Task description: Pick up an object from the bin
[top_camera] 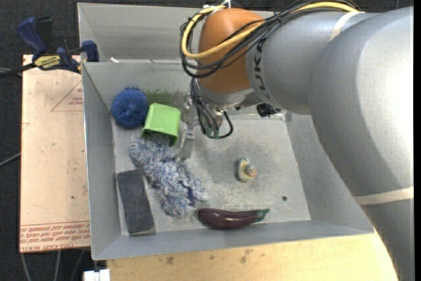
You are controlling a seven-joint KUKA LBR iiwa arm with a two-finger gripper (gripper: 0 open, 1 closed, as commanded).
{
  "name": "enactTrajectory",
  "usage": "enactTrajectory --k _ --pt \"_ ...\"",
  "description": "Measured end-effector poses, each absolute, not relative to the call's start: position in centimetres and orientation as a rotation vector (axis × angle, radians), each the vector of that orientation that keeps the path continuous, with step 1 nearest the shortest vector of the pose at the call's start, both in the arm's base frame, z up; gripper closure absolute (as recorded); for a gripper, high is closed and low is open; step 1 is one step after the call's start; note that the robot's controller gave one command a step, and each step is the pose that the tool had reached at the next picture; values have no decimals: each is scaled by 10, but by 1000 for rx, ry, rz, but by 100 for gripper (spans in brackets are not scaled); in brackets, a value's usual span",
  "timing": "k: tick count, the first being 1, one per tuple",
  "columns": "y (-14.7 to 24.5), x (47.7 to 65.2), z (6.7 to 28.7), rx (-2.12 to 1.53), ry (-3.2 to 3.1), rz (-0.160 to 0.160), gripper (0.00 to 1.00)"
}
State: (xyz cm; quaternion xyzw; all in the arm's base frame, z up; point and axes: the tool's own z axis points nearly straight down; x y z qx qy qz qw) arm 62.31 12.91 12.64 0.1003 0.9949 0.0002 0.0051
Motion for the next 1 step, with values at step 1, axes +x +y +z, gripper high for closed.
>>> enactTrajectory --k 1 --pt "151 635 87 343 3116 10 0"
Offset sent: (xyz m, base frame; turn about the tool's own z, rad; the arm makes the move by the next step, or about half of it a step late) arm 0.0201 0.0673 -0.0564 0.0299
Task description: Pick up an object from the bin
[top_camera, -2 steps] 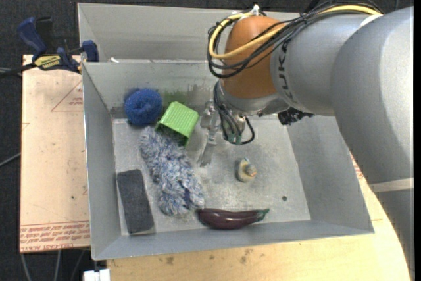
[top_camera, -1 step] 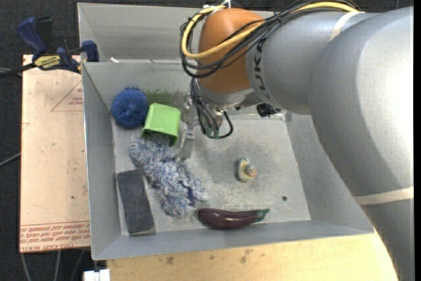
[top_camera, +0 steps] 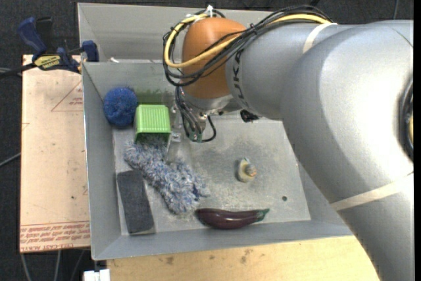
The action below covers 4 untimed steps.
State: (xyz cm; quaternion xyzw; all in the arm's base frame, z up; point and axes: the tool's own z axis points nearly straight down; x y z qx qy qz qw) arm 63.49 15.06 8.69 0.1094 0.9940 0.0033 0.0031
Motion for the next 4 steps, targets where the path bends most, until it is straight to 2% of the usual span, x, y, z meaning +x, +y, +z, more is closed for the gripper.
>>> enactTrajectory --k 1,2,3,4 --pt "180 642 73 363 3117 -3 0" --pt "221 645 111 215 3125 -28 100" --pt "221 645 111 214 3124 -28 100" --pt "223 642 203 174 3134 1 100"
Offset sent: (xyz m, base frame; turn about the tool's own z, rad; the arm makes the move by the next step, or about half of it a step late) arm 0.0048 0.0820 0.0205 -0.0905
